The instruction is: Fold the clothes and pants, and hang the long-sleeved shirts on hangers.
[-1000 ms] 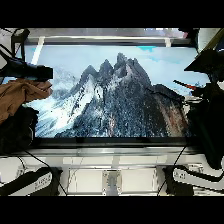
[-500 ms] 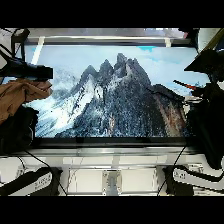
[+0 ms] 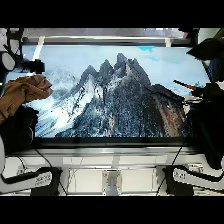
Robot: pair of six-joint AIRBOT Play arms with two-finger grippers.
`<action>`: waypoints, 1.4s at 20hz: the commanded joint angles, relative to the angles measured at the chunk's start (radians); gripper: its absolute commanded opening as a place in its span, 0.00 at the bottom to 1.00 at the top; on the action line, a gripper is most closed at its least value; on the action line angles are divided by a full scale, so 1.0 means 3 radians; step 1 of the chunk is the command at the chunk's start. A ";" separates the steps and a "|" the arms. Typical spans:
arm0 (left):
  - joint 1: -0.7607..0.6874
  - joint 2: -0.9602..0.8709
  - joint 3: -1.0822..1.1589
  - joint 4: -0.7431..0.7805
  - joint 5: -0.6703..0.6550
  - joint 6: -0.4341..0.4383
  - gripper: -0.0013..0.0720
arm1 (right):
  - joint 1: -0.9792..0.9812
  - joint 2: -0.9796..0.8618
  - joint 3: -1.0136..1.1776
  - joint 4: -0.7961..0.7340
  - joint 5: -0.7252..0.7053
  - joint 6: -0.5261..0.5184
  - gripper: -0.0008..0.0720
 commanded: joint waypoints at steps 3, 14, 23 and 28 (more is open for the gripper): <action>0.0589 -0.0824 0.0181 0.0112 0.0117 -0.0841 0.87 | -0.0003 0.0001 -0.0001 0.0214 -0.0501 -0.0050 0.03; 0.0956 -0.1582 0.0278 -0.1503 0.0627 -0.0827 0.86 | 0.0000 0.0001 -0.0001 0.0289 -0.0656 -0.0050 0.72; 0.0900 -0.1125 0.0281 -0.1768 0.0127 -0.0486 0.05 | -0.0008 0.0018 0.0191 0.0178 -0.0565 0.0116 0.71; 0.0276 -0.0089 0.0281 -0.2770 -0.0322 0.0533 0.05 | -0.0008 0.0264 0.0200 -0.1022 0.0118 0.0114 0.66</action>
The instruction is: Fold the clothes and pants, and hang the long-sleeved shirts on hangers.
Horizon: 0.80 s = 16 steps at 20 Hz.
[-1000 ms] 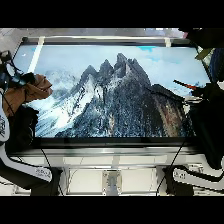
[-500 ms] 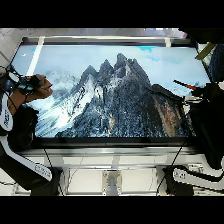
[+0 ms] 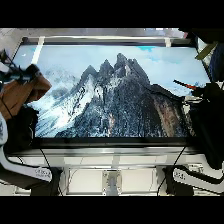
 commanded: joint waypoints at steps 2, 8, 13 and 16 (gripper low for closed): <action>-0.0828 0.0692 0.0001 -0.0512 -0.0521 0.0535 0.05 | -0.0001 0.0192 0.0024 -0.1118 0.0718 0.0010 0.53; -0.2571 0.0338 -0.0064 -0.0486 -0.0617 0.0537 0.05 | -0.0001 0.0256 0.0006 -0.1474 0.0744 -0.0011 0.53; -0.3188 -0.0168 -0.0052 -0.0045 -0.0186 0.0488 0.24 | 0.0000 0.0226 0.0006 -0.1472 0.0720 -0.0010 0.53; -0.2740 0.0024 0.0038 0.0058 -0.0202 0.0328 0.95 | -0.0001 0.0226 0.0006 -0.1471 0.0720 -0.0010 0.53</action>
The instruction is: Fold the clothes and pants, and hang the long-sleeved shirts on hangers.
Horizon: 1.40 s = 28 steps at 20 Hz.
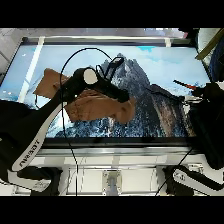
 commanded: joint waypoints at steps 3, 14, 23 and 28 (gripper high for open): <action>0.0947 0.0493 0.0055 0.0614 -0.0609 -0.0244 0.85 | 0.0000 -0.0001 -0.0052 0.0014 0.0004 0.0028 0.53; 0.2358 0.2720 -0.3541 0.0449 0.0495 -0.1743 0.77 | 0.0004 0.0001 -0.0575 0.0431 -0.0015 0.0033 0.53; 0.2354 0.2706 -0.4378 -0.0526 0.1562 -0.1937 0.70 | 0.0004 0.0001 -0.0575 0.0458 -0.0100 0.0027 0.53; 0.2079 0.2300 -0.4377 -0.0715 0.1743 -0.1874 0.70 | 0.0004 0.0001 -0.0575 0.0501 -0.0102 0.0028 0.53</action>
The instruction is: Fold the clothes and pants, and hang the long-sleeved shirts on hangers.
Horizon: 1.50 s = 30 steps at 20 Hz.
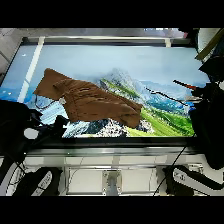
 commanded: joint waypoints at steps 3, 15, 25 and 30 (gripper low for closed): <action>-0.0413 -0.0388 -0.0028 -0.0402 0.0601 0.0062 0.70 | 0.0003 0.0001 0.0000 0.0036 -0.0001 0.0001 0.53; -0.0704 -0.1002 0.0355 -0.0567 0.1287 0.0052 0.08 | 0.0003 -0.0001 0.0000 0.0206 -0.0003 0.0008 0.53; 0.0406 0.0621 0.0540 -0.0336 0.0888 0.0987 0.05 | 0.0003 -0.0001 -0.0252 0.0521 0.0031 0.0010 0.53; 0.1288 0.1434 0.0540 0.0233 -0.0487 0.0987 0.05 | 0.0441 -0.0011 -0.1645 0.0952 -0.0947 -0.0037 0.53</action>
